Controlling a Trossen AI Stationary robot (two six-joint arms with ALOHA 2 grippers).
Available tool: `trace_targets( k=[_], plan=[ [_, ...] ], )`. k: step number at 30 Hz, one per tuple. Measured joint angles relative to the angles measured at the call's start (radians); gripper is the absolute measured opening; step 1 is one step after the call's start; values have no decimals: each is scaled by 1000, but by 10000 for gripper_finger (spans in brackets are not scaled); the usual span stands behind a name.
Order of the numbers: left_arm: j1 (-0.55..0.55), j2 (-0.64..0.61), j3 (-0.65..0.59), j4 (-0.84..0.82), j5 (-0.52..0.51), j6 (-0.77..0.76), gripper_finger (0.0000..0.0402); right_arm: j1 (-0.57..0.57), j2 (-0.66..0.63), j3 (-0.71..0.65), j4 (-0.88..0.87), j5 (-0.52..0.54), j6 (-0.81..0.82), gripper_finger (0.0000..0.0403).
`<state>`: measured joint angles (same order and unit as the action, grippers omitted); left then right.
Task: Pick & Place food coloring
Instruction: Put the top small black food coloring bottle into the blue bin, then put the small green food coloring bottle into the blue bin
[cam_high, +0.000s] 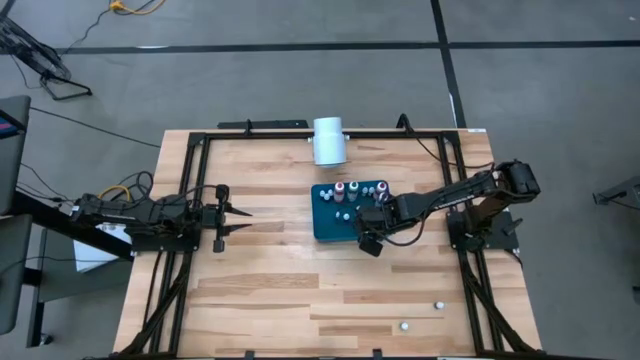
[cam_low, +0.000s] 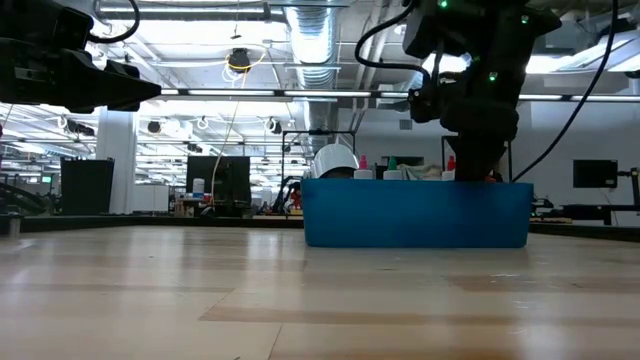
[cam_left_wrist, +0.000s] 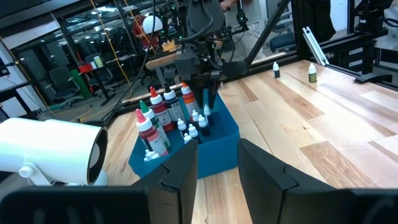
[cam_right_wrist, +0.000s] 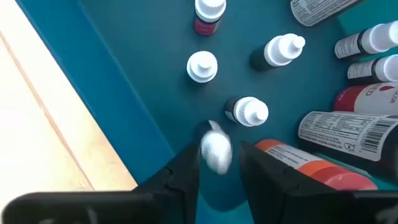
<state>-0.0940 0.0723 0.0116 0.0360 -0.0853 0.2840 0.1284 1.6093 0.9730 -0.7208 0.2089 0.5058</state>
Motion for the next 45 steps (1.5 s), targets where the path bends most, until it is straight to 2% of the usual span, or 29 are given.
trace_targets(
  k=[7,15,23,29,38,45],
  plan=[
    [0,0,0,0,0,0,105,3,0,2,-3,0,2,130],
    [0,0,0,0,0,0,105,41,0,99,-89,0,4,132],
    [0,0,0,0,0,0,105,137,0,226,-263,2,121,134],
    [0,0,0,0,0,0,105,254,0,283,-289,-3,287,133],
    [0,0,0,0,0,0,105,424,-1,297,-217,-150,616,139],
    [0,0,0,0,0,0,105,523,78,299,3,-208,713,140]
  ],
)
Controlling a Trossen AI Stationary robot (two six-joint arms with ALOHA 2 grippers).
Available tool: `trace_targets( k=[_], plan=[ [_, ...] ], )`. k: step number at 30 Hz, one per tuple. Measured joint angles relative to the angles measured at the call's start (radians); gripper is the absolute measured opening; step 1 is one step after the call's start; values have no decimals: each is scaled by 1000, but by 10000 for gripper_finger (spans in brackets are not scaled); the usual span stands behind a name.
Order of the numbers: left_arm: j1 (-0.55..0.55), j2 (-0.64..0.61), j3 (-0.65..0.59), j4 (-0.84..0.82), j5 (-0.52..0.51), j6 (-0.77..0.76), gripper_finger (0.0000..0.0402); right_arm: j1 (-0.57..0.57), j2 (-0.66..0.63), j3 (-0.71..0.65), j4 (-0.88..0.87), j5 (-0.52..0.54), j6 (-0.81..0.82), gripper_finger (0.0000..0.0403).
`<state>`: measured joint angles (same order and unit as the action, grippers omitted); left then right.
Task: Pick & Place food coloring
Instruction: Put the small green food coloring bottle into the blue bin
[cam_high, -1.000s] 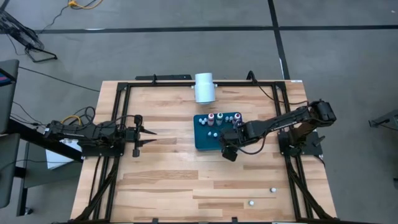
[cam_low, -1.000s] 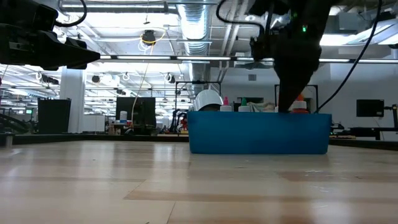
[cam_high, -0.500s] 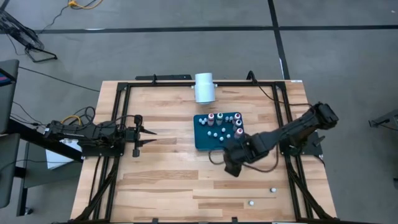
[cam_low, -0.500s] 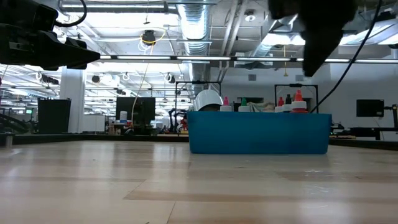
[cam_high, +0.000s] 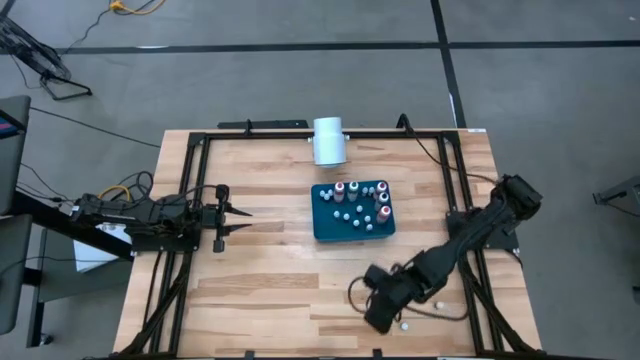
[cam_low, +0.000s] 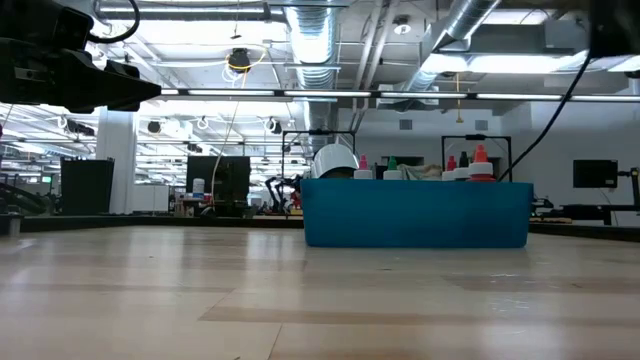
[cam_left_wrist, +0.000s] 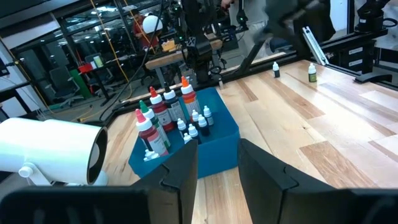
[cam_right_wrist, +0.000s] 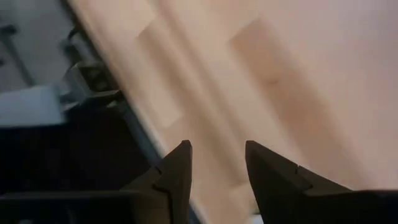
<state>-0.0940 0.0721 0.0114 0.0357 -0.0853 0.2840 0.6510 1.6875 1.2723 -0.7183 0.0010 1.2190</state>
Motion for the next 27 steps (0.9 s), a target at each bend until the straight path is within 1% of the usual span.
trace_targets(
  k=[4,7,9,15,18,21,27],
  plan=[
    [0,0,0,0,0,0,105,36,60,-2,155,-66,15,147],
    [0,0,0,0,0,0,105,52,92,5,186,-103,38,152],
    [0,0,0,0,0,0,105,65,116,36,134,-116,40,155],
    [0,0,0,0,0,0,105,93,181,177,-172,-107,30,160],
    [0,0,0,0,0,0,105,109,211,218,-221,-108,30,160],
    [0,0,0,0,0,0,105,129,232,222,-221,-109,34,160],
    [0,0,0,0,0,0,105,164,233,223,-304,-102,138,166]
  ],
)
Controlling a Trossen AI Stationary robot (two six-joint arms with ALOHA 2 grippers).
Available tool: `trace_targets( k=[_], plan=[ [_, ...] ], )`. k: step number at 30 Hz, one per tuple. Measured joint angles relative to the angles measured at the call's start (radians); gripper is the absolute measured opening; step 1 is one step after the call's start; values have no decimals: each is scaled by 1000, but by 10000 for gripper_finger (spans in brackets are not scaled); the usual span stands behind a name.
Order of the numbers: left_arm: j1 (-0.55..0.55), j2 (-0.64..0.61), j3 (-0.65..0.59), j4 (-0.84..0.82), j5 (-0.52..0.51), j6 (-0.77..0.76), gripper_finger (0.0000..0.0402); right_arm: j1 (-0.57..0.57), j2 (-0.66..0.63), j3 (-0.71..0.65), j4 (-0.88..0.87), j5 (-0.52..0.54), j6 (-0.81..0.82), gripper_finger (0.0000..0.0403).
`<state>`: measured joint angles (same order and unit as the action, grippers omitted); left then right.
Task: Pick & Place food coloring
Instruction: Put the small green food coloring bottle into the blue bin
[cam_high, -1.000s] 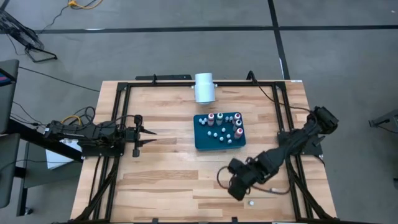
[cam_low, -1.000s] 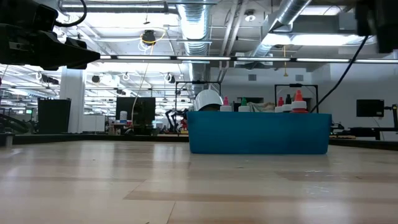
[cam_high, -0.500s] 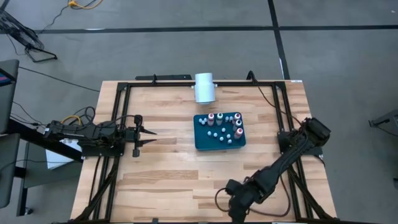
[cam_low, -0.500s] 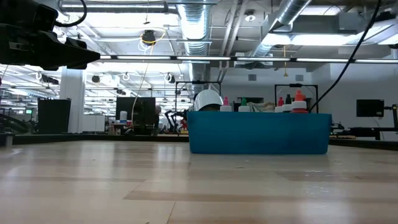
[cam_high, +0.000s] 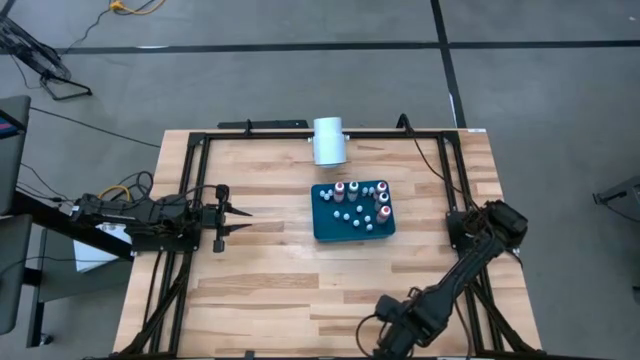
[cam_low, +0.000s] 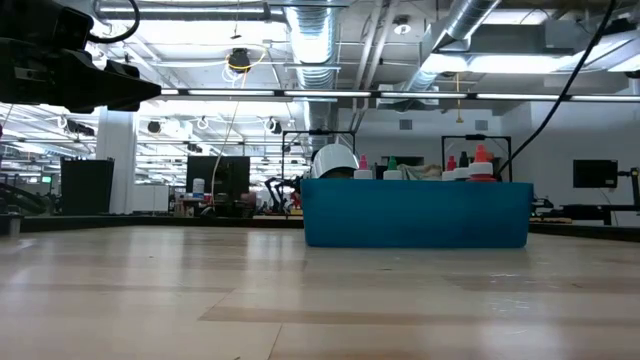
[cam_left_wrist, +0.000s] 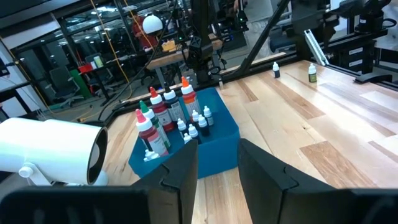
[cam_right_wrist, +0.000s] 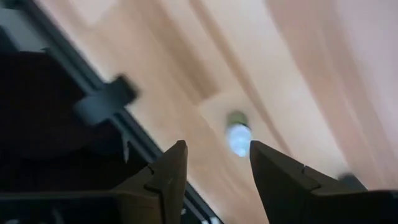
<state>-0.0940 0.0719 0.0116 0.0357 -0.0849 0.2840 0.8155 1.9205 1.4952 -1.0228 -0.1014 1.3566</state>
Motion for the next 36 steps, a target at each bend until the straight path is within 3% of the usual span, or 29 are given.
trace_targets(
  k=[18,29,36],
  plan=[
    [0,0,0,0,0,0,105,23,65,-12,-49,-7,94,169],
    [0,0,0,0,0,0,105,22,65,-96,72,-13,166,166],
    [0,0,0,0,0,0,105,22,65,-97,78,-27,191,127]
  ],
)
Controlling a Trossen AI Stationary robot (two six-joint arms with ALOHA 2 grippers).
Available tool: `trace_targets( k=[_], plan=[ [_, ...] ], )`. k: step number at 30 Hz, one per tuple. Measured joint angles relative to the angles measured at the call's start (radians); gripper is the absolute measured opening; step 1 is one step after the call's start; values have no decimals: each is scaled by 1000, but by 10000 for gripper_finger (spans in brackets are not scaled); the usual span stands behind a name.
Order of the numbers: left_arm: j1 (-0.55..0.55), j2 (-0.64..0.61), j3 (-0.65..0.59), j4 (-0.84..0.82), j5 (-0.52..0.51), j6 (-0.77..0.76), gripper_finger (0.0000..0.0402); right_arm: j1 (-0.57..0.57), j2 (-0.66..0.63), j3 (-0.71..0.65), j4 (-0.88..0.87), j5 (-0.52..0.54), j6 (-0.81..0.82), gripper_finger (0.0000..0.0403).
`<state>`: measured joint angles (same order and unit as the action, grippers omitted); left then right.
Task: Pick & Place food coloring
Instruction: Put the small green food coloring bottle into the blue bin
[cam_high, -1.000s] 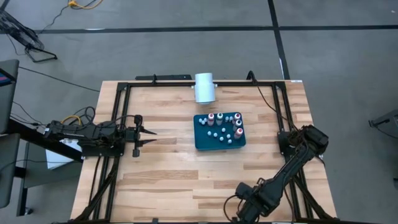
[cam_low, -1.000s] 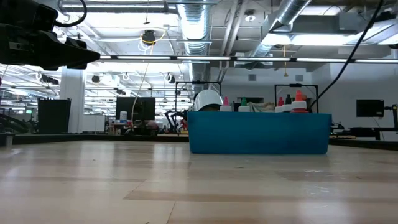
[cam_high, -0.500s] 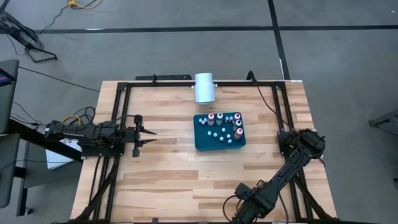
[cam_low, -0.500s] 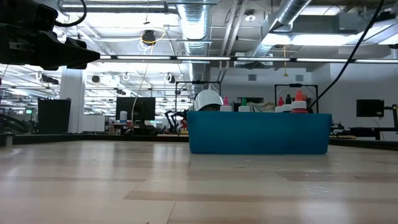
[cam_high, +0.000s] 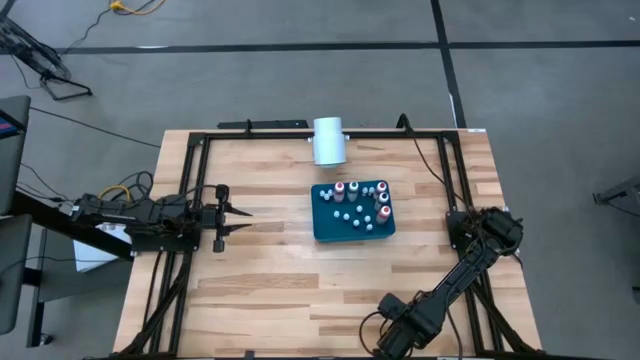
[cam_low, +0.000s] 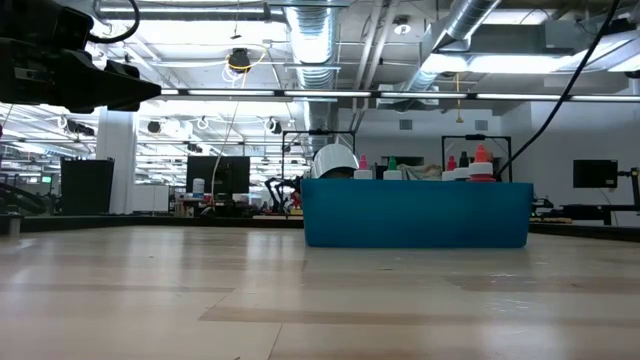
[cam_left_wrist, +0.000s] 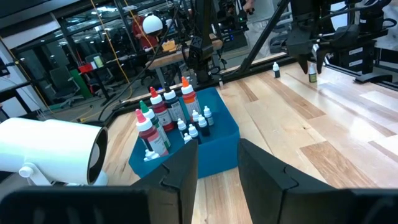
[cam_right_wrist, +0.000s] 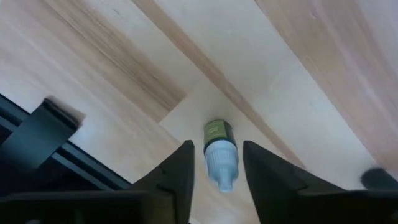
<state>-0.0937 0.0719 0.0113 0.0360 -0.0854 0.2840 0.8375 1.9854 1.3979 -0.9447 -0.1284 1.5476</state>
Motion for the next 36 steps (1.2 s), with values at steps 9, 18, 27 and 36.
trace_targets(
  k=[9,18,27,36],
  plan=[
    [0,0,0,0,0,0,105,-2,0,0,2,-24,42,56],
    [0,0,0,0,0,0,105,-43,-2,0,14,-22,-102,58],
    [0,0,0,0,0,0,105,-110,-25,1,17,4,-329,57],
    [0,0,0,0,1,0,105,-193,-39,1,30,57,-617,57]
  ],
)
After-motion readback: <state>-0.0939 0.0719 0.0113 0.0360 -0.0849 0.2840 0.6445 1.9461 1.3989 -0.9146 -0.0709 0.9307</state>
